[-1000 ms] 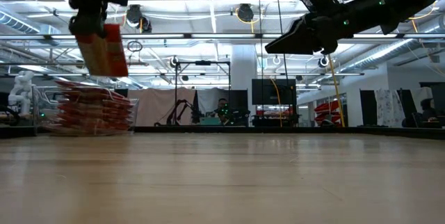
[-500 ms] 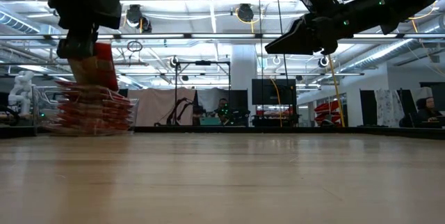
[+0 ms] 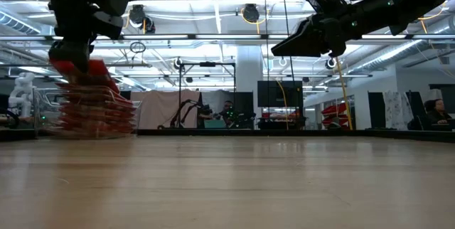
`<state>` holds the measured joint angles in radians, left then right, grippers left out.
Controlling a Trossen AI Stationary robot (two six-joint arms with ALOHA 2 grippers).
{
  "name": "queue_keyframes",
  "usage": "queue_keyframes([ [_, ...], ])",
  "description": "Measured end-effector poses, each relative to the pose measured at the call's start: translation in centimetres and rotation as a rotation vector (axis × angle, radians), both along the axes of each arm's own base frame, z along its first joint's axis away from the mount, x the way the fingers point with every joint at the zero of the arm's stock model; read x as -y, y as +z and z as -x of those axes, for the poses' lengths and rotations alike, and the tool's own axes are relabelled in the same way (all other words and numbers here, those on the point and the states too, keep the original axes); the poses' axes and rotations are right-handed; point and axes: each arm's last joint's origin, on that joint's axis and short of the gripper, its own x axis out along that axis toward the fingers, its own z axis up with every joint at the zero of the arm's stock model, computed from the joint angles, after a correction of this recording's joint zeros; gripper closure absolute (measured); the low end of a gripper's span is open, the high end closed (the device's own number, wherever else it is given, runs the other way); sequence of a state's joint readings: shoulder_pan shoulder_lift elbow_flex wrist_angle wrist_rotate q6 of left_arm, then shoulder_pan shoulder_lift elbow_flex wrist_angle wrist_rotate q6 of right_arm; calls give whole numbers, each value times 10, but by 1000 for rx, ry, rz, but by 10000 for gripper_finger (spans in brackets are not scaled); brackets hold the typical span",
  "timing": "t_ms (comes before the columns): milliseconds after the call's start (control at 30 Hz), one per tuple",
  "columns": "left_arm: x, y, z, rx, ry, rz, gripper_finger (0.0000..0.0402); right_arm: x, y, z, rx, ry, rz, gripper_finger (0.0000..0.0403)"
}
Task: Sort popcorn bags into baskets
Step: Put the red popcorn bag into the transparent bin
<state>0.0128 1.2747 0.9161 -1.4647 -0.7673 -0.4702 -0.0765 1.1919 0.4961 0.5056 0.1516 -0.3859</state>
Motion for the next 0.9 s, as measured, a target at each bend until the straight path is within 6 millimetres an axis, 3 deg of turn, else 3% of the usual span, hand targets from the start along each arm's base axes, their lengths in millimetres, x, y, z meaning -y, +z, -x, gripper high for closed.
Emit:
queue_keyframes([
  [433, -4, -6, 3, 10, 60, 25, 190, 0, -1, 0, -10, -1, -4, 259],
  [900, -28, -12, 3, 13, 172, 7, 188, -1, -1, 0, -10, 1, -7, 259],
])
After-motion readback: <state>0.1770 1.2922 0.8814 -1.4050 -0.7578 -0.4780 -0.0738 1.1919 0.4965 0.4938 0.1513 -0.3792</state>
